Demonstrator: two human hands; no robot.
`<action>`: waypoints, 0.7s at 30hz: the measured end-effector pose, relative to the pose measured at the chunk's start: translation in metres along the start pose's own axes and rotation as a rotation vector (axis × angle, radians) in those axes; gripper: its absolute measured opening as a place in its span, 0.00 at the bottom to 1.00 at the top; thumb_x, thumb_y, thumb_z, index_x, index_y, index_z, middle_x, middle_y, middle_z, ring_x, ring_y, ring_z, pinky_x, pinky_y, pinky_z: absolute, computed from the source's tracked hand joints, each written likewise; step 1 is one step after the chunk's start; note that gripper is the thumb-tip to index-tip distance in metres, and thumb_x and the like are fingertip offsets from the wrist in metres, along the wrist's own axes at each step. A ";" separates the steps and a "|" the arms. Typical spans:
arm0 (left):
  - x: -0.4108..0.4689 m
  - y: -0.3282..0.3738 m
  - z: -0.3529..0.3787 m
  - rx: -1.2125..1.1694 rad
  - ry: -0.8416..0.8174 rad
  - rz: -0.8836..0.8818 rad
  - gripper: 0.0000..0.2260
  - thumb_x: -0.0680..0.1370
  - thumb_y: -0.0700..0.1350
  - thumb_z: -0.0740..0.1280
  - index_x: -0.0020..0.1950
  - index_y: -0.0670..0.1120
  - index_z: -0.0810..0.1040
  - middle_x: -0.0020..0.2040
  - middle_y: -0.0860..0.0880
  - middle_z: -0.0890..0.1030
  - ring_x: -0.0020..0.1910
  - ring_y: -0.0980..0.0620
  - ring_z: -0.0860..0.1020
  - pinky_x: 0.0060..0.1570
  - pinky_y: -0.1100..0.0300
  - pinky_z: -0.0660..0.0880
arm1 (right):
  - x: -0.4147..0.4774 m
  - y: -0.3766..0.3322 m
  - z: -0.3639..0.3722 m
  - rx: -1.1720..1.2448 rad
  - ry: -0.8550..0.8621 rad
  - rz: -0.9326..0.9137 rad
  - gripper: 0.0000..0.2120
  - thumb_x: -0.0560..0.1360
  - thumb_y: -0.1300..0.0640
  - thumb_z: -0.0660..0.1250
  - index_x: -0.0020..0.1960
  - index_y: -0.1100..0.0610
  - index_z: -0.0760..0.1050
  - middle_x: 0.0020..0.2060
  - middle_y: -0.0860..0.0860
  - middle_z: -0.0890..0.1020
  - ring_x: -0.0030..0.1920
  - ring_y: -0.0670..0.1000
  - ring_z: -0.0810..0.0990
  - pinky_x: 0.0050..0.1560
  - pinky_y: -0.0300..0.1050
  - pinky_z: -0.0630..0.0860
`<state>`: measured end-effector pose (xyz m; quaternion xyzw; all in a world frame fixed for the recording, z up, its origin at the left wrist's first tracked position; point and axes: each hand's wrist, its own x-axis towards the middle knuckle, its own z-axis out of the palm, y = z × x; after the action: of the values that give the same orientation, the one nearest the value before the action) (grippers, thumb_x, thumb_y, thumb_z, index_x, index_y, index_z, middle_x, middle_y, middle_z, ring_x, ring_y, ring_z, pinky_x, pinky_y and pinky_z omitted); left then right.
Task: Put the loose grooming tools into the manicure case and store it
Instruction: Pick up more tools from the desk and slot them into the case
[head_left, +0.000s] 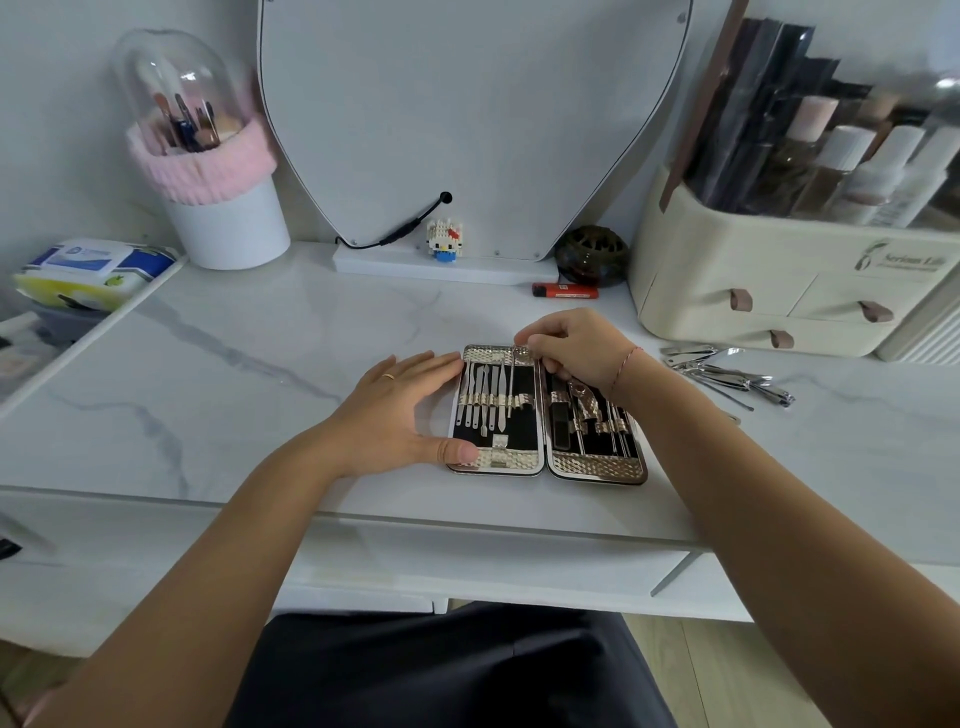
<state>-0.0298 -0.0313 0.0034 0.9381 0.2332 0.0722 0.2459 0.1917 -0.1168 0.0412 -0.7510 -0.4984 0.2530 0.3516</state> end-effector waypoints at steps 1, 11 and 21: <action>0.000 0.000 0.000 -0.003 -0.001 -0.002 0.51 0.57 0.80 0.57 0.76 0.59 0.50 0.76 0.60 0.53 0.75 0.59 0.48 0.72 0.56 0.41 | 0.000 0.000 0.000 -0.006 -0.003 0.000 0.11 0.77 0.61 0.60 0.53 0.57 0.81 0.28 0.50 0.75 0.20 0.40 0.69 0.29 0.34 0.68; -0.001 0.001 0.000 -0.002 -0.003 -0.002 0.51 0.58 0.80 0.58 0.76 0.59 0.50 0.76 0.60 0.52 0.75 0.60 0.48 0.72 0.56 0.41 | -0.003 -0.003 0.000 -0.027 0.004 -0.026 0.11 0.77 0.62 0.60 0.54 0.57 0.80 0.28 0.48 0.73 0.19 0.38 0.69 0.23 0.27 0.65; -0.001 0.001 0.000 -0.002 -0.005 0.000 0.51 0.57 0.80 0.57 0.76 0.60 0.49 0.76 0.60 0.52 0.75 0.60 0.47 0.73 0.55 0.41 | -0.005 -0.011 0.004 -0.203 -0.007 -0.088 0.12 0.77 0.61 0.60 0.51 0.54 0.82 0.30 0.48 0.75 0.29 0.47 0.69 0.29 0.31 0.67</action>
<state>-0.0301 -0.0319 0.0040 0.9380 0.2324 0.0699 0.2474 0.1806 -0.1171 0.0474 -0.7593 -0.5551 0.1883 0.2826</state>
